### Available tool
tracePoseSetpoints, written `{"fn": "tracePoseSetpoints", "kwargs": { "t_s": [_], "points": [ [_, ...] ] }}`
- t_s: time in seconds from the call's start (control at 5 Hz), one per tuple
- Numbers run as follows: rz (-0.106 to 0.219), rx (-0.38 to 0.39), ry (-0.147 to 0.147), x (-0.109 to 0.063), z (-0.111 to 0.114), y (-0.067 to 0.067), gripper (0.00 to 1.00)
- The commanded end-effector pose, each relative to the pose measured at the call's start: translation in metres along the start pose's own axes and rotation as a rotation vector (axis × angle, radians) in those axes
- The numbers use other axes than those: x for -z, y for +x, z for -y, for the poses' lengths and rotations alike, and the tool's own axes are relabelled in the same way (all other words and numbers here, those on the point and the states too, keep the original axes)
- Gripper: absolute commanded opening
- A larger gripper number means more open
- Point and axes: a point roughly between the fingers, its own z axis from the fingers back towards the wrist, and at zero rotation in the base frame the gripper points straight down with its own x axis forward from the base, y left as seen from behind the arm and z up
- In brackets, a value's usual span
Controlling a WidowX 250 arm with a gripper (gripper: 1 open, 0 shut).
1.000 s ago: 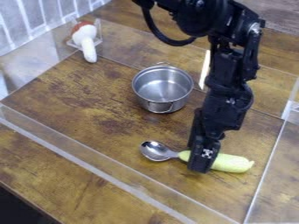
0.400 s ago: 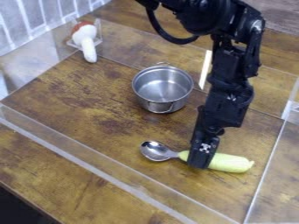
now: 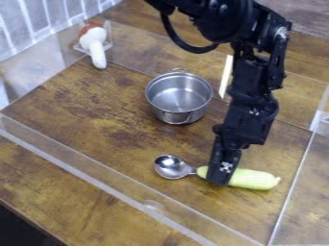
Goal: Move the green spoon to the left
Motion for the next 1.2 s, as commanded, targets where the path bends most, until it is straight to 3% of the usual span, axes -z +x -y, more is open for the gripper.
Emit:
{"fn": "tracePoseSetpoints", "kwargs": {
  "t_s": [0.0,0.2,0.4,0.6,1.0],
  "points": [
    [0.043,-0.073,0.027,-0.016,-0.011,0.009,0.0],
    [0.039,-0.044,0.027,-0.018,-0.006,-0.001,0.0],
    [0.035,-0.016,0.029,-0.023,0.0,-0.013,1.0],
    [0.029,0.019,0.032,-0.026,-0.001,-0.018,0.0],
    [0.017,0.092,0.04,-0.03,-0.003,-0.026,0.0]
  ]
}}
